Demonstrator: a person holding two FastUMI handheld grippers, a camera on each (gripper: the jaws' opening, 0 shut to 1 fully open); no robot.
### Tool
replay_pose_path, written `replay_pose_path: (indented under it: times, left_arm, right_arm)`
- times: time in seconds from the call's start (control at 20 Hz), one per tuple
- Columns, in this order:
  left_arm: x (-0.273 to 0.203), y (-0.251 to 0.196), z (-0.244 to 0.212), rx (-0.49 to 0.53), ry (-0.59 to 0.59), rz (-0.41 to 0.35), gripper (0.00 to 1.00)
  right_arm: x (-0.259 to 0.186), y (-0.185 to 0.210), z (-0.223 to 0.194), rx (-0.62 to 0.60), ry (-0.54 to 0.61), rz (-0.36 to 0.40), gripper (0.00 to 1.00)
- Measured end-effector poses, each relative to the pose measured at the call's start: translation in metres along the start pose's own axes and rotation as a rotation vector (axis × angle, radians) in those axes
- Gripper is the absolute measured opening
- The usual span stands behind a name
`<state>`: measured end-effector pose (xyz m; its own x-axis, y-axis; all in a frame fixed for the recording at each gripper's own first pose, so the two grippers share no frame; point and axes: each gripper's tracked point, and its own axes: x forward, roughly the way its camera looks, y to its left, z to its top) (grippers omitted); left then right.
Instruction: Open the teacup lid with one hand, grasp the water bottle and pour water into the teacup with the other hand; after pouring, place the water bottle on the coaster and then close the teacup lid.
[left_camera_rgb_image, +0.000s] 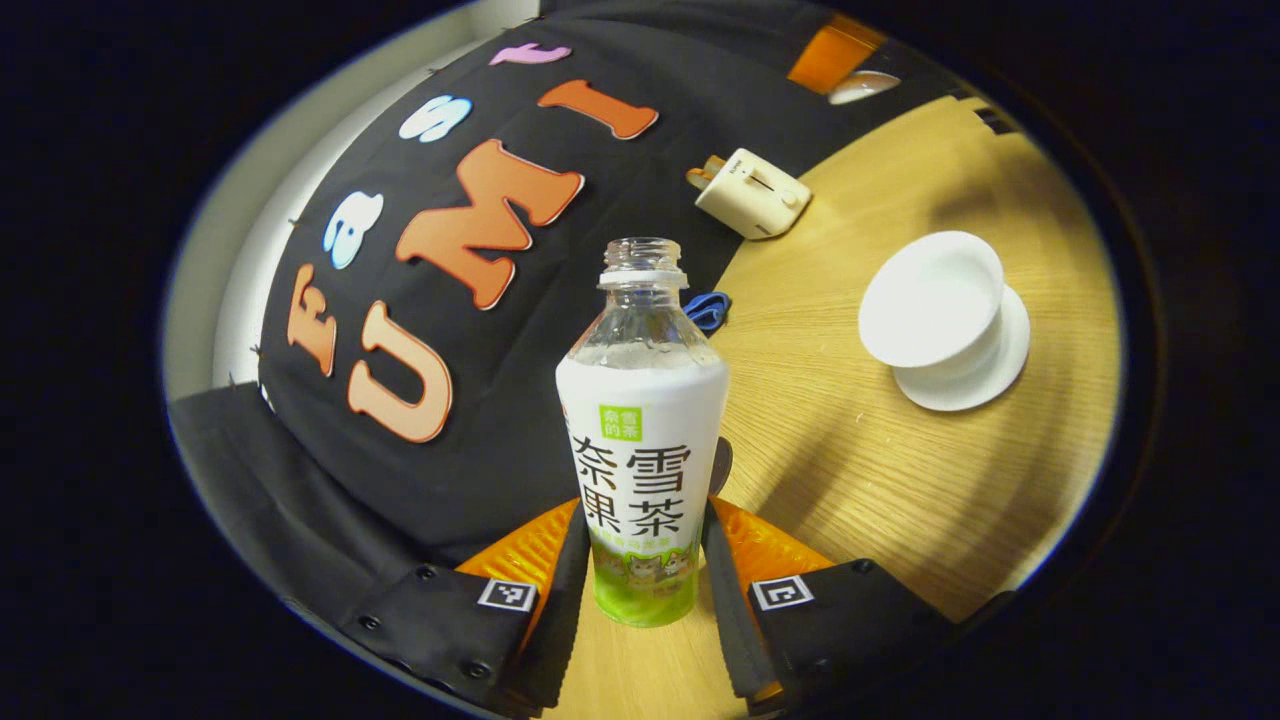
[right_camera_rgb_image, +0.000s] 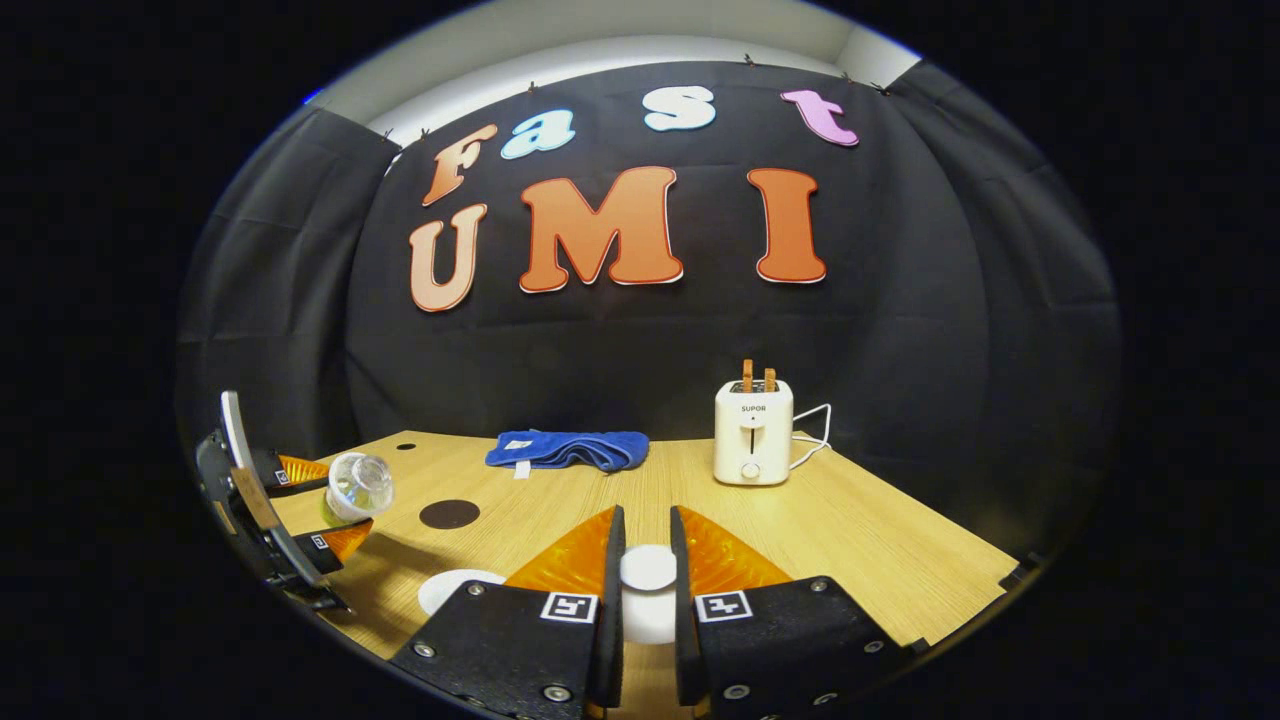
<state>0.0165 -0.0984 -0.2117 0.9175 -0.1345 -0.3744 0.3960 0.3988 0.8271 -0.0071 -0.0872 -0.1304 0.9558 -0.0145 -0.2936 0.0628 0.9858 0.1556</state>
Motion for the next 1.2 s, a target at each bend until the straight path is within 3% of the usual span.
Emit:
replay_pose_path:
  times: [0.35,0.45,0.5,0.9,0.95,1.0,1.2]
  left_arm:
    - [-0.005,0.0,0.013,0.28,-0.048,0.0,0.64]
    - [-0.007,-0.001,0.015,0.333,-0.055,0.0,0.6]
    - [-0.008,-0.001,0.016,0.358,-0.059,-0.001,0.64]
    - [-0.01,-0.003,0.02,0.519,-0.073,-0.02,0.61]
    - [-0.011,-0.003,0.021,0.533,-0.08,-0.013,0.63]
    - [-0.012,-0.004,0.023,0.547,-0.086,-0.007,0.64]
    - [-0.012,-0.001,0.022,0.614,-0.094,-0.012,0.64]
  right_arm:
    - [0.001,-0.013,-0.004,0.032,0.002,-0.013,0.21]
    - [0.0,-0.016,-0.004,0.032,0.001,-0.014,0.21]
    - [0.0,-0.016,-0.004,0.032,0.0,-0.014,0.21]
    - [-0.002,-0.02,-0.006,0.029,-0.001,-0.012,0.21]
    - [-0.002,-0.02,-0.007,0.027,0.0,-0.01,0.17]
    - [-0.002,-0.021,-0.007,0.025,-0.001,-0.014,0.21]
    - [-0.003,-0.025,-0.006,0.026,-0.006,-0.018,0.21]
